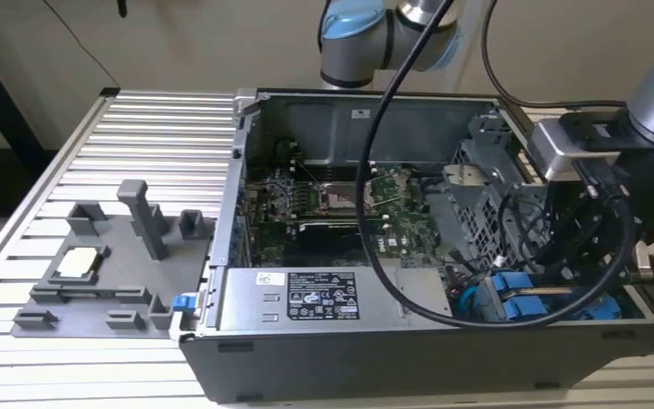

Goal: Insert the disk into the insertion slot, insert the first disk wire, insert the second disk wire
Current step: 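Insert the second disk wire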

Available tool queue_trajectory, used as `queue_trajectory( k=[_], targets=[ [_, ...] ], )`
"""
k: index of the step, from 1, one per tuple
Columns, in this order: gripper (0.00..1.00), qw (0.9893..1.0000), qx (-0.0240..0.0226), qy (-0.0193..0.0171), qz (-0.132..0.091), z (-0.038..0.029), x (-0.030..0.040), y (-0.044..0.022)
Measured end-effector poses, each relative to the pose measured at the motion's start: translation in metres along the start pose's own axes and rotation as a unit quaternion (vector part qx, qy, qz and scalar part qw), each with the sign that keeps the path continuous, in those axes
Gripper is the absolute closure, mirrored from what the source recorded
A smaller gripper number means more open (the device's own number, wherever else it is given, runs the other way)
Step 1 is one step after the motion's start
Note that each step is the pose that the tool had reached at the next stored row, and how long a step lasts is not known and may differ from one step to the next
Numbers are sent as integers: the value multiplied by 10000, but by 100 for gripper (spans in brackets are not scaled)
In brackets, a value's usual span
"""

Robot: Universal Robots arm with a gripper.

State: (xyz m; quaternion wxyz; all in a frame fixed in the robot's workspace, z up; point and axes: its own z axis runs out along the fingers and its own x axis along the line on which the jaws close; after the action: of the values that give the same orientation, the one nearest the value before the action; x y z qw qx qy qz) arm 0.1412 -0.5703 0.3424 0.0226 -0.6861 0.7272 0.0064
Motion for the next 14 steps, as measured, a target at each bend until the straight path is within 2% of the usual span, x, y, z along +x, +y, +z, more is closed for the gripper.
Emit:
queue_trajectory(
  k=[4, 11, 14],
  targets=[
    [69, 10000, -38, 3, 6, -112, 5, -3],
    [69, 10000, -55, 4, 14, -417, -8, -11],
    [69, 10000, -55, 3, 15, -443, -8, -11]
  ],
)
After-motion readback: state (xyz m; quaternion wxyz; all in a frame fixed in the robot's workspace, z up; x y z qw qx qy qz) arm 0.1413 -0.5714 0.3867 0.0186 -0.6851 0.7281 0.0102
